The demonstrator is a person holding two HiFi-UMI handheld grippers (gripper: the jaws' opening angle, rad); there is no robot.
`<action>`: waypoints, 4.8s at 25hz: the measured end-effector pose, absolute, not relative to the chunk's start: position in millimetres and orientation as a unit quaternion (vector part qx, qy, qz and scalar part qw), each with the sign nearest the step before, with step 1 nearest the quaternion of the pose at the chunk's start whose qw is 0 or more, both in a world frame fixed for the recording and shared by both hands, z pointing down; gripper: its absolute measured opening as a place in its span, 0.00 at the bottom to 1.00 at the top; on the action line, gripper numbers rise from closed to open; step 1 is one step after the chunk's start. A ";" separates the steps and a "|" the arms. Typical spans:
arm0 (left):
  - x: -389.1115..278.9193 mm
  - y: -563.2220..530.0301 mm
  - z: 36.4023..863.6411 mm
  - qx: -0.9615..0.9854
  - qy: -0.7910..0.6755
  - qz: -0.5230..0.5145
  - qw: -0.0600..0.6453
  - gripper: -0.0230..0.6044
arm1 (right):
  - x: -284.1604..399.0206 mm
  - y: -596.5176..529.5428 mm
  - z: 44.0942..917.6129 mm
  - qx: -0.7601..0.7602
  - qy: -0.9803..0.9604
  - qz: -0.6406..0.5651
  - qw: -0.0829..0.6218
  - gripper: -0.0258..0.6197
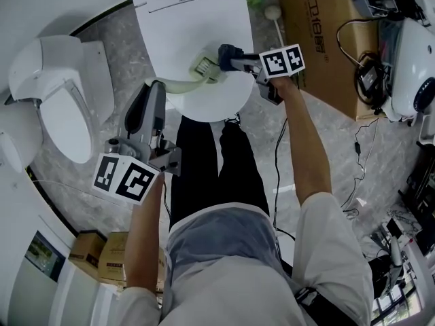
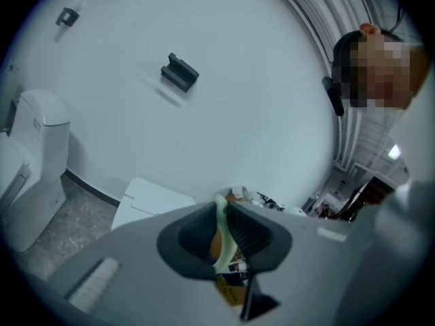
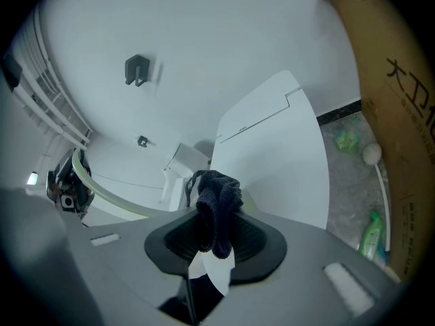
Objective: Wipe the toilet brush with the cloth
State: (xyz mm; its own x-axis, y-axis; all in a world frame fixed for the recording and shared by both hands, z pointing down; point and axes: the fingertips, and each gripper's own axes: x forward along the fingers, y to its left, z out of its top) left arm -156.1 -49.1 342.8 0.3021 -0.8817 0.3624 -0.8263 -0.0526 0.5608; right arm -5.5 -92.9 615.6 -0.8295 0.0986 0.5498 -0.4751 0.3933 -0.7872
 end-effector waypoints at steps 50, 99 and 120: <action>-159.1 -52.5 345.0 0.732 -0.578 -0.046 0.358 0.04 | -73.7 -134.7 660.8 0.147 -0.776 0.465 0.399 0.18; -156.9 -46.9 343.9 0.721 -0.595 -0.047 0.351 0.04 | -2.2 -59.7 647.0 0.399 -0.690 0.558 0.229 0.18; -155.8 -40.3 341.3 0.721 -0.597 -0.051 0.349 0.04 | -17.4 -33.7 626.2 0.477 -0.666 0.537 0.203 0.18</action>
